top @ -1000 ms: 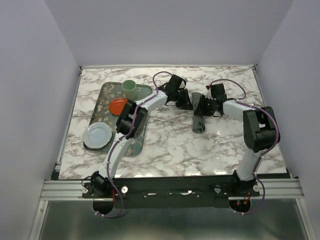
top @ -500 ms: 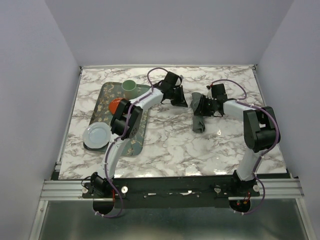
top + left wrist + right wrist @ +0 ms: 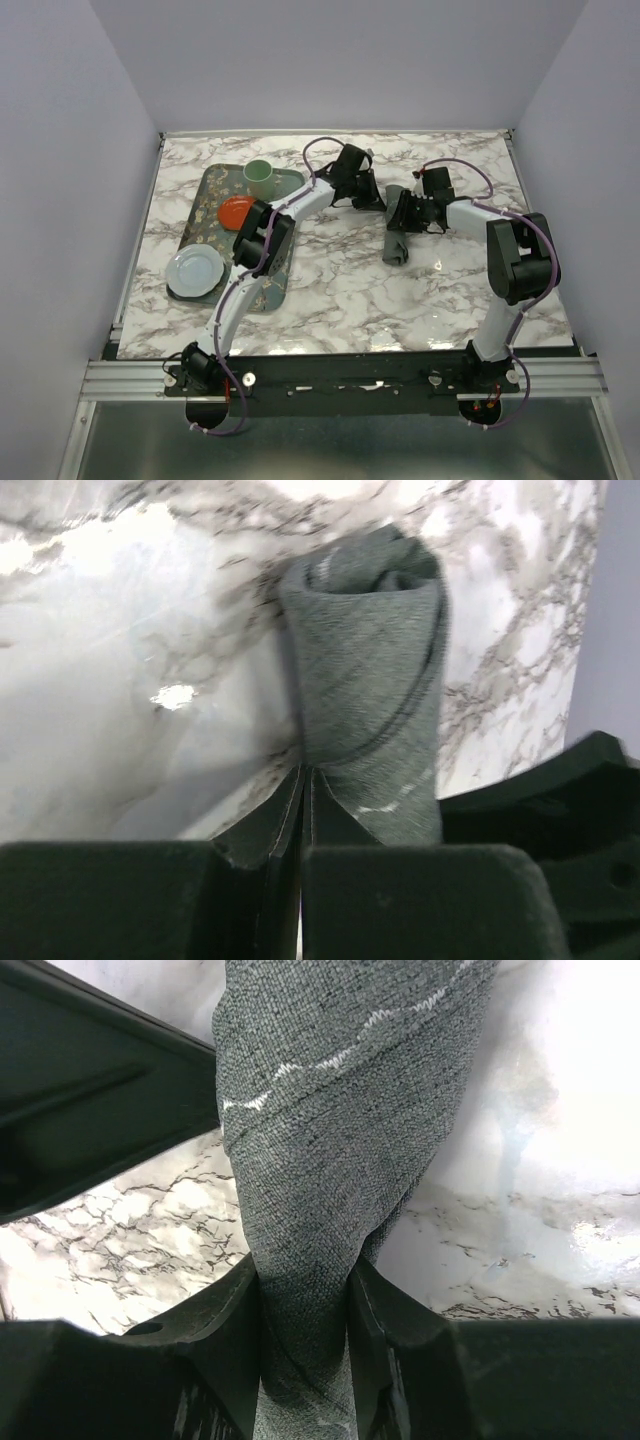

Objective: Fold the napkin, place the utensils inside, and roll it up
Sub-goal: Roll the napkin with the utensil

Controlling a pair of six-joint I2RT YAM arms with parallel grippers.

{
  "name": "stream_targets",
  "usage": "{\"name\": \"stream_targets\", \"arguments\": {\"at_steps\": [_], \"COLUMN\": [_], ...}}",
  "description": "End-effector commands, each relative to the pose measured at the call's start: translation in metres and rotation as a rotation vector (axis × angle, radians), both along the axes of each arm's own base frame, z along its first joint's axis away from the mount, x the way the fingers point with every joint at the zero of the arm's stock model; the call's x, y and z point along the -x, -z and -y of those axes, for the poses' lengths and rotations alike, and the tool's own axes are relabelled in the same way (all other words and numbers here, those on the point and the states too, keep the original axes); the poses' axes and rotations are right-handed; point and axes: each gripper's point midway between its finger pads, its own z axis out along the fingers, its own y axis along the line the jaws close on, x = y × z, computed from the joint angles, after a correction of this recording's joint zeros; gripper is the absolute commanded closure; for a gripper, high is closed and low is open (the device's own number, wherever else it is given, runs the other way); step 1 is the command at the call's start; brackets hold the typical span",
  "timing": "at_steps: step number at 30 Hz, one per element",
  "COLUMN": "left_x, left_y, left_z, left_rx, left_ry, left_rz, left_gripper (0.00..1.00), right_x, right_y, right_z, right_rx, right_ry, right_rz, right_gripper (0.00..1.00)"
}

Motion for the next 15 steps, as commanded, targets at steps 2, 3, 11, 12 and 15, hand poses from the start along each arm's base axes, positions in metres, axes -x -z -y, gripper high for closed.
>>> {"name": "stream_targets", "arguments": {"at_steps": [2, 3, 11, 12, 15], "left_x": [0.012, 0.012, 0.007, 0.007, 0.004], "left_y": [0.028, 0.029, 0.011, 0.010, 0.004], "left_z": [0.005, 0.005, -0.002, -0.006, -0.019], "left_rx": [-0.012, -0.015, -0.050, -0.065, -0.103], "left_ry": [0.009, 0.012, 0.008, 0.004, -0.015], "left_rz": [-0.064, -0.063, -0.013, -0.016, 0.004], "left_gripper": [0.92, 0.92, 0.91, 0.90, 0.86], "right_x": [0.008, 0.007, 0.004, 0.003, 0.004], "right_y": [0.012, 0.012, 0.008, 0.008, 0.007], "right_z": [0.003, 0.003, 0.004, 0.005, 0.009], "right_rx": [0.011, 0.013, 0.028, 0.037, 0.057], "right_ry": [-0.004, -0.005, -0.004, 0.000, 0.005], "right_rz": [-0.063, -0.062, -0.075, -0.078, -0.089], "right_gripper": [0.57, 0.56, 0.44, 0.42, 0.34]}}
